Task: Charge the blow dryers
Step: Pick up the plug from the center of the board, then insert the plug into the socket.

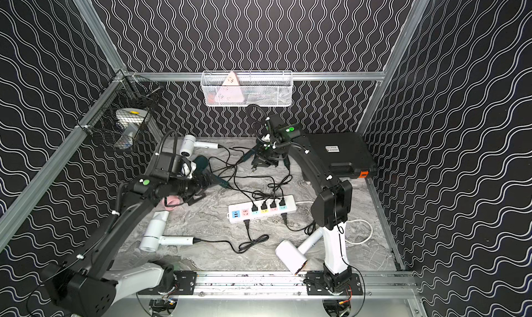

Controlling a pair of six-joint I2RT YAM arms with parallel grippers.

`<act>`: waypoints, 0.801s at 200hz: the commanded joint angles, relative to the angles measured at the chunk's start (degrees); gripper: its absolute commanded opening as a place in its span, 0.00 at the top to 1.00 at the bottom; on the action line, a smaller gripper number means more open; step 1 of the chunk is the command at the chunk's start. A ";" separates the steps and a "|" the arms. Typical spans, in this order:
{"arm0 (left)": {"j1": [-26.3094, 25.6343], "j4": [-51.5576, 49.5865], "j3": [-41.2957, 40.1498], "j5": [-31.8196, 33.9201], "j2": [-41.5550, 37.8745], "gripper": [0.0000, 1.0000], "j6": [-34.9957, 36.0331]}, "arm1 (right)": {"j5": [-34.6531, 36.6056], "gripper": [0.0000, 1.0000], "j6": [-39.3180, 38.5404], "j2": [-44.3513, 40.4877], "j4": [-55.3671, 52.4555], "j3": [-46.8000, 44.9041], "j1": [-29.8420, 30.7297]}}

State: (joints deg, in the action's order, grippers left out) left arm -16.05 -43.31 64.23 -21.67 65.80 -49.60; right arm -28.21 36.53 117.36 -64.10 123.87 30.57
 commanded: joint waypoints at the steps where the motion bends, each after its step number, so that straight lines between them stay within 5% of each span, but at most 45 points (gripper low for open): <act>1: -4.49 8.19 -3.51 7.21 -4.08 0.07 -0.28 | -2.37 1.00 5.26 -3.97 4.98 -3.25 2.94; 55: -12.23 19.66 -17.55 12.74 -16.32 0.13 8.05 | 3.64 1.00 7.50 -8.54 11.50 -10.98 11.82; 94: -13.14 20.99 -27.46 9.26 -27.03 0.27 10.32 | 11.59 1.00 13.46 -17.71 27.54 -28.44 16.74; 129: -13.13 20.16 -29.38 1.75 -32.64 0.28 7.16 | 17.35 1.00 20.29 -18.48 24.84 -29.21 20.10; 160: -13.13 17.62 -28.67 -1.25 -32.14 0.40 6.99 | 20.15 1.00 25.29 -19.54 23.46 -30.13 22.83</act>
State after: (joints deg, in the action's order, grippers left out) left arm -29.17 -25.34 35.35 -18.65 33.58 -41.93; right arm -13.08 55.44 99.13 -41.54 94.39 52.01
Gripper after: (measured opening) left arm 0.612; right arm 0.149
